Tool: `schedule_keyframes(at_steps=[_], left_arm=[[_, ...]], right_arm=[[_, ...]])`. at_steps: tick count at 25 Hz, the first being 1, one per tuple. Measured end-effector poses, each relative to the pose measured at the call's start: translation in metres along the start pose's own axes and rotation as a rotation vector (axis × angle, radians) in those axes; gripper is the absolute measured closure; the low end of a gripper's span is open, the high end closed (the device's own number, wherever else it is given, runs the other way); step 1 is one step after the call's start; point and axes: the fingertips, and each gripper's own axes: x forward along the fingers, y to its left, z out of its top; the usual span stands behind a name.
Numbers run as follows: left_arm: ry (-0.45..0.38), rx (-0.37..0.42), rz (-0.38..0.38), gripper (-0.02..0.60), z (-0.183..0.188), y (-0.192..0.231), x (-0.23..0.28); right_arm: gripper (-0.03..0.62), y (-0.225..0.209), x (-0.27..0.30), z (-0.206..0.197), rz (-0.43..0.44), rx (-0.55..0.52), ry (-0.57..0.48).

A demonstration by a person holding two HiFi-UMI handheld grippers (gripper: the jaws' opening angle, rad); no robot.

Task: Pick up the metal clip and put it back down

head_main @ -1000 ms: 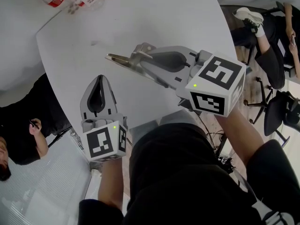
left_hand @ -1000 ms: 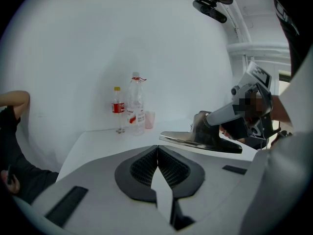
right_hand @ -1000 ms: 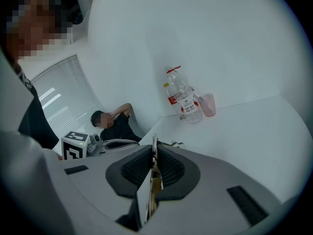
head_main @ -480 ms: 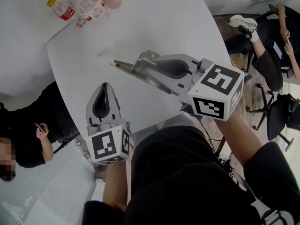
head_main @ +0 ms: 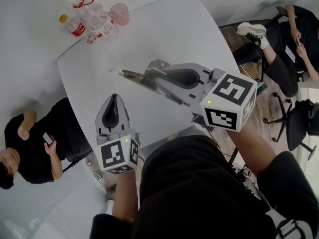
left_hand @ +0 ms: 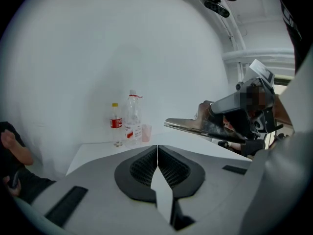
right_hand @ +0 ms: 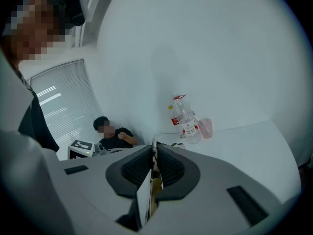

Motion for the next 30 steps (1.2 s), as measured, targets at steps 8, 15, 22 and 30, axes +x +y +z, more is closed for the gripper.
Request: schedule_keyframes(at_steps=[8, 15, 22, 30], left_arm=[[0.006, -0.009, -0.019, 0.558, 0.014, -0.004, -0.001], [0.012, -0.012, -0.072, 0.558, 0.03, -0.022, 0.003], [-0.044, 0.013, -0.088, 0.558, 0.047, -0.015, -0.001], [-0.087, 0.015, -0.085, 0.558, 0.055, 0.001, -0.003]], right_arm=[[0.549, 0.003, -0.01, 0.027, 0.003, -0.006, -0.043], [0.549, 0.0, -0.023, 0.053, 0.024, -0.013, -0.074], [0.549, 0.007, -0.03, 0.068, 0.016, -0.038, -0.133], [0.549, 0.015, -0.036, 0.082, 0.009, -0.049, -0.201]])
